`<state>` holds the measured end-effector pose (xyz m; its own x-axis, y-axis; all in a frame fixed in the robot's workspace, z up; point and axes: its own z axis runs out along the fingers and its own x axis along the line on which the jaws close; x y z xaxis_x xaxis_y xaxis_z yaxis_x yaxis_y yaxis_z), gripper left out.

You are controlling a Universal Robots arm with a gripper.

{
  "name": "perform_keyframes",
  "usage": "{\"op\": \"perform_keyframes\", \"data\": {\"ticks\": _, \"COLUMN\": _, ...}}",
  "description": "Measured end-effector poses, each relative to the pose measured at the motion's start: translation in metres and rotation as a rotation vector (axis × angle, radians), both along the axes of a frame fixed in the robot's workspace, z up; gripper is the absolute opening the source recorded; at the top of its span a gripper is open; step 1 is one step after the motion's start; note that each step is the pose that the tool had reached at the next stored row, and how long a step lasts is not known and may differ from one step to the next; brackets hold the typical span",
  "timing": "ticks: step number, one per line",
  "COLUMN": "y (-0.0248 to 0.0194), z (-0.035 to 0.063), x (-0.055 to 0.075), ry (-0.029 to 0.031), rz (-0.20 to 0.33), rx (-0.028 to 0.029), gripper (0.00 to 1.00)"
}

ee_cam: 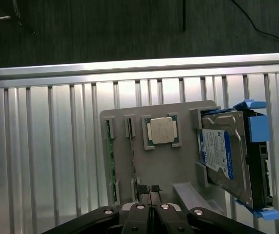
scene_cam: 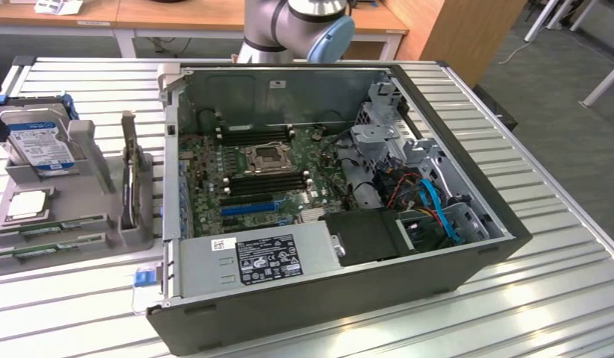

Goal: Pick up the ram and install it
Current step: 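Pick up the ram and move it above insertion slot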

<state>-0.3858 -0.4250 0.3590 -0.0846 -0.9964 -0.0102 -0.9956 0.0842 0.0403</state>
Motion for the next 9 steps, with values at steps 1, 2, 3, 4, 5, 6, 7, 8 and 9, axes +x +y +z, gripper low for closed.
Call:
{"op": "perform_keyframes", "data": {"ticks": 1, "y": 0.0, "z": 0.0, "x": 0.0, "ry": 0.0, "rz": 0.0, "rx": 0.0, "gripper": 0.1}}
{"op": "perform_keyframes", "data": {"ticks": 2, "y": 0.0, "z": -0.0001, "x": 0.0, "ry": -0.0001, "rz": 0.0, "rx": 0.0001, "gripper": 0.1}}
{"op": "perform_keyframes", "data": {"ticks": 3, "y": 0.0, "z": -0.0003, "x": 0.0, "ry": -0.0001, "rz": 0.0, "rx": 0.0002, "gripper": 0.1}}
{"op": "perform_keyframes", "data": {"ticks": 4, "y": 0.0, "z": -0.0006, "x": 0.0, "ry": -0.0002, "rz": 0.0, "rx": 0.0005, "gripper": 0.1}}
{"op": "perform_keyframes", "data": {"ticks": 5, "y": 0.0, "z": -0.001, "x": 0.0, "ry": -0.0002, "rz": 0.0, "rx": 0.0005, "gripper": 0.1}}
{"op": "perform_keyframes", "data": {"ticks": 6, "y": 0.0, "z": -0.0014, "x": 0.0, "ry": -0.0001, "rz": 0.0, "rx": 0.0005, "gripper": 0.1}}
{"op": "perform_keyframes", "data": {"ticks": 7, "y": 0.0, "z": -0.002, "x": 0.0, "ry": -0.0001, "rz": 0.0, "rx": 0.0005, "gripper": 0.1}}
{"op": "perform_keyframes", "data": {"ticks": 8, "y": 0.0, "z": -0.0026, "x": 0.0, "ry": -0.0001, "rz": 0.0, "rx": 0.0005, "gripper": 0.1}}
{"op": "perform_keyframes", "data": {"ticks": 9, "y": 0.0, "z": -0.0032, "x": 0.0, "ry": -0.0001, "rz": 0.0, "rx": 0.0005, "gripper": 0.1}}
